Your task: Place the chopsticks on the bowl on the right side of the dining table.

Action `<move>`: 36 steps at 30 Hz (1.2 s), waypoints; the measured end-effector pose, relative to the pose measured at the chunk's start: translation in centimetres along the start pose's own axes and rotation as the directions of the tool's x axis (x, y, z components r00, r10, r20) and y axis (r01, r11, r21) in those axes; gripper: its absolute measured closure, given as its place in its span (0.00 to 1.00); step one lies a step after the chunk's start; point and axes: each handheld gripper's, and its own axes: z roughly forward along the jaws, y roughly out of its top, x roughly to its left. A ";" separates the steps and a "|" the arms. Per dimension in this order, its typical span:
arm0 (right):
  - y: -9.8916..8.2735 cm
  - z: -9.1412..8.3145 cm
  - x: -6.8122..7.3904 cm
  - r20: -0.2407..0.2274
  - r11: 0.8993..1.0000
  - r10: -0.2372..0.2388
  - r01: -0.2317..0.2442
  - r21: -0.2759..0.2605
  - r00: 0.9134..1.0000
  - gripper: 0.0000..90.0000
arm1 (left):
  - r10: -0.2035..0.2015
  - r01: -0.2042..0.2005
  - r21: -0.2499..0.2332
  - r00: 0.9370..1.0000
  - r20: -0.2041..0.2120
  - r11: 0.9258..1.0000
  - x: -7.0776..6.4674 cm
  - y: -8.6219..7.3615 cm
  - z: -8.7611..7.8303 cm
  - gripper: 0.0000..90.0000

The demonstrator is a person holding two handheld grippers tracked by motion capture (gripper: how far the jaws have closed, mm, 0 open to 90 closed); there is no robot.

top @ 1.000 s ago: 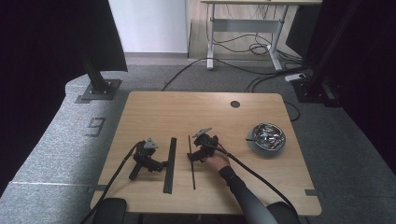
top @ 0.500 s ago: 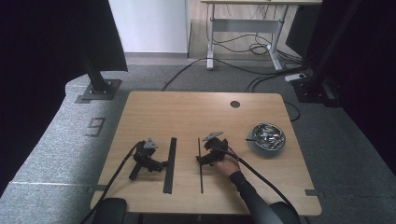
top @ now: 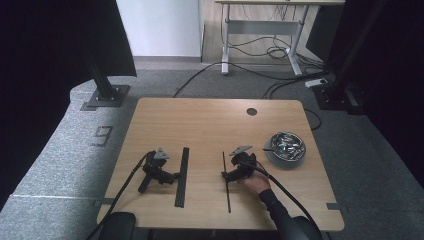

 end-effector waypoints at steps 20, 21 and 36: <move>-3.2 -4.4 -2.9 0.007 0.999 0.017 -0.017 0.032 1.000 0.65 | 0.001 -0.001 0.000 1.000 0.000 1.000 0.0 0.0 0.0 0.00; -3.2 -4.6 -3.0 0.005 0.999 0.015 -0.016 0.038 1.000 0.67 | 0.001 -0.001 0.000 1.000 0.000 1.000 0.0 0.0 0.0 0.00; -5.0 -6.3 -4.4 -0.006 0.998 0.018 -0.018 0.060 1.000 0.90 | 0.001 -0.001 0.001 1.000 0.000 1.000 0.0 0.0 0.0 0.00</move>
